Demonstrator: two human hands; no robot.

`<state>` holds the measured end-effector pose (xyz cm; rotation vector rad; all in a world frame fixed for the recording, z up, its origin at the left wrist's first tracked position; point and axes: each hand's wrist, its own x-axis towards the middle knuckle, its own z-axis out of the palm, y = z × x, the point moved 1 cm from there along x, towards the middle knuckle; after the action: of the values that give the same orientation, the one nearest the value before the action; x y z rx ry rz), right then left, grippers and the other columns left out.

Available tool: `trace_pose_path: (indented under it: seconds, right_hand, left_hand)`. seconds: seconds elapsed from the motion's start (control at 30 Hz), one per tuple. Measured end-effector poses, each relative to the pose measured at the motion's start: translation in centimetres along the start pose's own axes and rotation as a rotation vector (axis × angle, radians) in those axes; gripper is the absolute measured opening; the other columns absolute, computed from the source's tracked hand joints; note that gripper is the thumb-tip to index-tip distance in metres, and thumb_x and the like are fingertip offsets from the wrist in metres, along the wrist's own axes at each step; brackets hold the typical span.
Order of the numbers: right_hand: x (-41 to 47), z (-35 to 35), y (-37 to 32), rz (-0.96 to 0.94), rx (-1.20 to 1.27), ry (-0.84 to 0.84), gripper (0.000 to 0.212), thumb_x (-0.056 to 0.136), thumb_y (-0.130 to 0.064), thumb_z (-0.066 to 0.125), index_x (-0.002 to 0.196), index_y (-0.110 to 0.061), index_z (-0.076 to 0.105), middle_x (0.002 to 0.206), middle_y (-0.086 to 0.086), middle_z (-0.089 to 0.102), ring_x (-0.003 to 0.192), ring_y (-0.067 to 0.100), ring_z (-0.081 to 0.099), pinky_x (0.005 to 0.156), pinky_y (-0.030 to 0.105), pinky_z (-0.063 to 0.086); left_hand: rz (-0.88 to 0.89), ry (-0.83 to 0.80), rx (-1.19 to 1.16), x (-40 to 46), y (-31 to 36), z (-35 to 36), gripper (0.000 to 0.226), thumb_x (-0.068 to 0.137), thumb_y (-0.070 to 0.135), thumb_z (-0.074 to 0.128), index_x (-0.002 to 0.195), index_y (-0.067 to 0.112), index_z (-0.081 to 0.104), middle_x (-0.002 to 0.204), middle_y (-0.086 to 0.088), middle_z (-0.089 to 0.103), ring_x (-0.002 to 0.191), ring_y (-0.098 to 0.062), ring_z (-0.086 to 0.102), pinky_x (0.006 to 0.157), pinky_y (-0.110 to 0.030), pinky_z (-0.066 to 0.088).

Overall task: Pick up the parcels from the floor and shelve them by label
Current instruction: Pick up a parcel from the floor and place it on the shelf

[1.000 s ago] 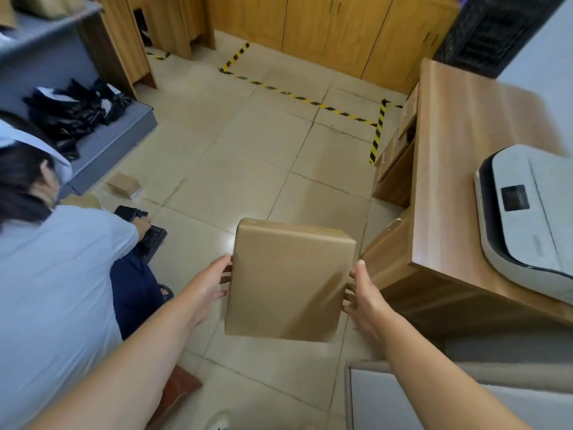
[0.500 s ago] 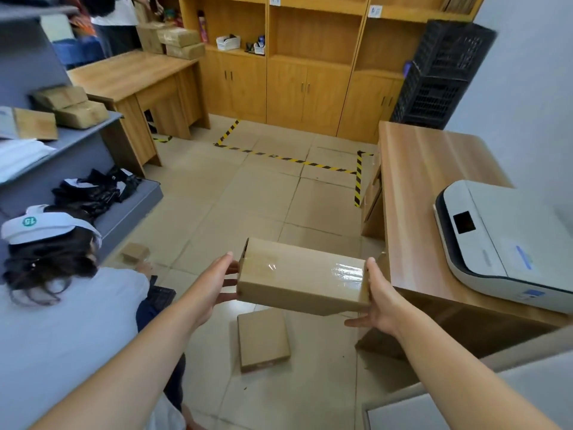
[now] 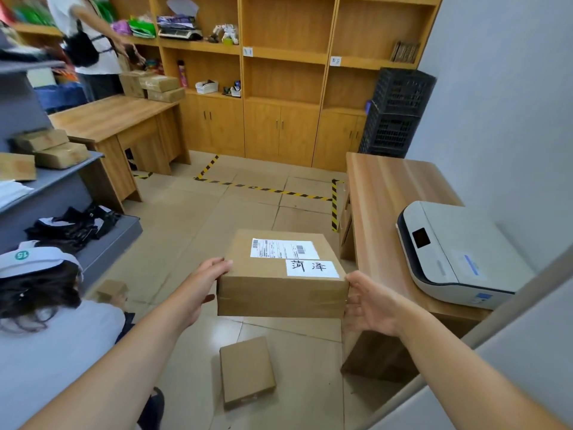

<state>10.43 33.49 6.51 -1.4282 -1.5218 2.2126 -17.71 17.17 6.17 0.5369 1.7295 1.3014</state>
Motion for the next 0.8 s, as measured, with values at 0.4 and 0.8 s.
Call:
trace_pose_path:
  seconds: [0.4,0.8]
  right_hand:
    - [-3.5,0.7,-1.2,-0.266,-0.030,0.074,0.051,0.079,0.000,0.057,0.125,-0.019,0.047,0.107,0.017,0.071,0.094,0.030,0.062,0.093,0.044,0.044]
    - [-5.6,2.5,-1.7,-0.305,-0.095,0.143,0.074,0.076,-0.022,0.075,0.139,-0.028,0.038,0.108,0.005,0.071,0.098,0.024,0.065,0.077,0.031,0.046]
  left_hand:
    - [0.309,-0.065,-0.100,-3.5,2.4,0.8,0.089,0.057,0.005,0.060,0.140,0.020,0.032,0.136,0.000,0.048,0.126,-0.014,0.043,0.080,-0.024,0.043]
    - [0.412,-0.066,-0.059,-6.2,3.5,0.4,0.087,0.063,0.010,0.060,0.142,0.025,0.028,0.136,0.005,0.045,0.121,-0.006,0.044,0.079,-0.017,0.041]
